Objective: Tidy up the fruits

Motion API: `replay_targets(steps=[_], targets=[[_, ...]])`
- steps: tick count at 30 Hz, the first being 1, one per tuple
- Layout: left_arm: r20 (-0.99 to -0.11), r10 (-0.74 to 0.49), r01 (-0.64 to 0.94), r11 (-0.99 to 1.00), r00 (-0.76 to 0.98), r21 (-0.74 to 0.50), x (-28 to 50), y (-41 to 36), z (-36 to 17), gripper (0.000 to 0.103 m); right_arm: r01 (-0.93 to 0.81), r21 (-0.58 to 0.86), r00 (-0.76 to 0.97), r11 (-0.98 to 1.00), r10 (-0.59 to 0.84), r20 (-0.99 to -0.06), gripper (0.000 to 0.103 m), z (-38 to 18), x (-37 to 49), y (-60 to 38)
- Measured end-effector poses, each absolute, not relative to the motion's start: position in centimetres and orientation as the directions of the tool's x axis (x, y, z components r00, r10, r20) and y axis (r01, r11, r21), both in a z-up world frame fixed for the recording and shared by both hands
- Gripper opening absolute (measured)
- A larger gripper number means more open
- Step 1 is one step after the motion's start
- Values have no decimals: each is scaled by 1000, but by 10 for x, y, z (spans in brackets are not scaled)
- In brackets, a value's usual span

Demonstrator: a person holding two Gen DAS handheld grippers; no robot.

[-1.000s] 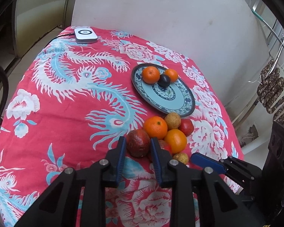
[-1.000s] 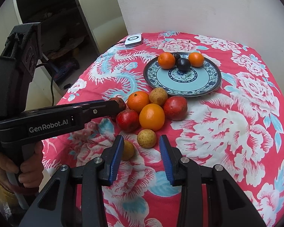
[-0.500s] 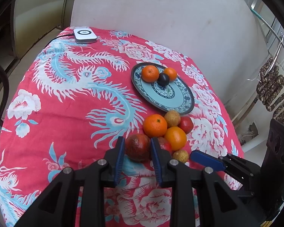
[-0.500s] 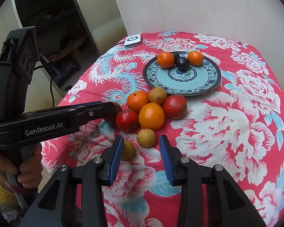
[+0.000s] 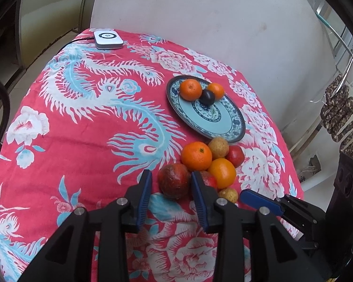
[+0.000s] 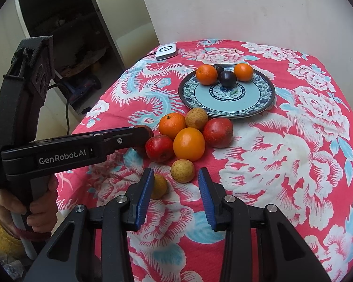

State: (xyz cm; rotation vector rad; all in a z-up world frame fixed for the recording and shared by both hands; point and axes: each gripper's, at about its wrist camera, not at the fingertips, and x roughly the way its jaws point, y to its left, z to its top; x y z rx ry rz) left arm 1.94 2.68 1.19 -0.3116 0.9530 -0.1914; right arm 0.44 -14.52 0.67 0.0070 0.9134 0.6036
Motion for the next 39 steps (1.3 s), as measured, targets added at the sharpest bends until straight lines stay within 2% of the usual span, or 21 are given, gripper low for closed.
replay_targets(steps=[1,12,23,39], targets=[[-766,-302,29,937,567,-349,19,27,12,31,-487,254,459,835,493,-740,40,7,4,-145],[-755,-300,32,937,583,-348,16,30,19,30,-452,273,479,850,489,-729,40,10,8,-152],[-752,-288,27,940,593,-339,15,34,23,30,-446,281,456,850,486,-745,24,5,14,-147],[-747,-279,44,947,603,-318,10,27,30,30,-454,270,487,849,490,-723,23,13,6,-154]])
